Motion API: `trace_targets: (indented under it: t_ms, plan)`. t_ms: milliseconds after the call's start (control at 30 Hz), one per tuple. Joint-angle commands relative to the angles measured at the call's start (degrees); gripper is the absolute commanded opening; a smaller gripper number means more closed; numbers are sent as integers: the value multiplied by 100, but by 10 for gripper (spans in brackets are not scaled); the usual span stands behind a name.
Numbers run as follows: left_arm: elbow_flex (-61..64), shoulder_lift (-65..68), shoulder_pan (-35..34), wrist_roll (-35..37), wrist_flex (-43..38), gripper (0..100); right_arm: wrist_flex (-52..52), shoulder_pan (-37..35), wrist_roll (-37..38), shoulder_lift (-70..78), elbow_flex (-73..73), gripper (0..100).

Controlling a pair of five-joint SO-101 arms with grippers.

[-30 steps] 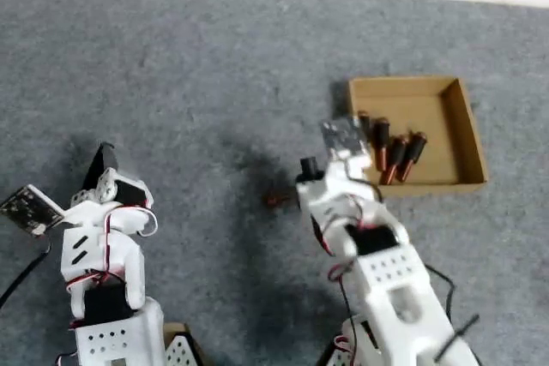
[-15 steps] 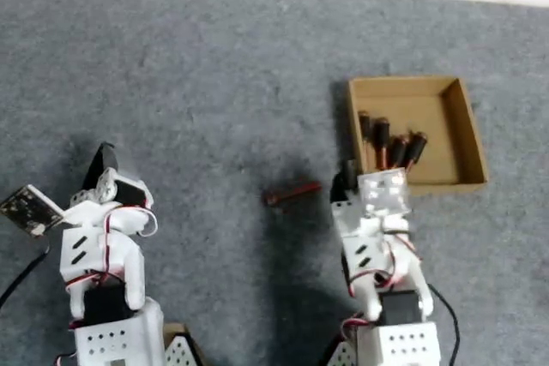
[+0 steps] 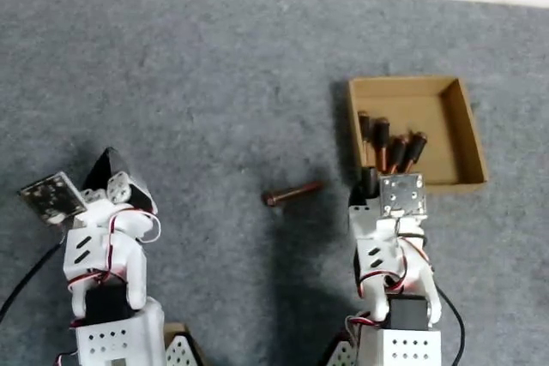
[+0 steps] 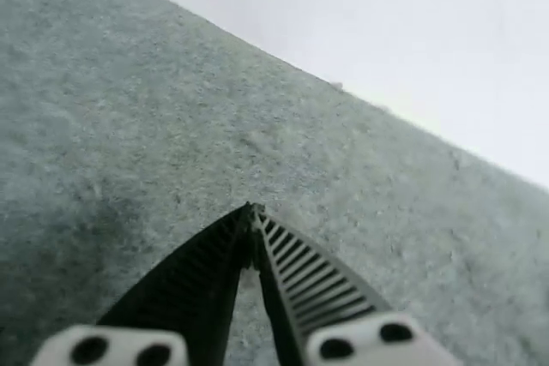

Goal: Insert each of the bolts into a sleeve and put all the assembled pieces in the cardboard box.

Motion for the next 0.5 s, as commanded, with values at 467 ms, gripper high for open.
trace_targets:
  t_ms: [467]
  plan:
    - [-1763, 646, 3626, -4624, 1978, 6, 13, 75, 88, -66, 462, 5]
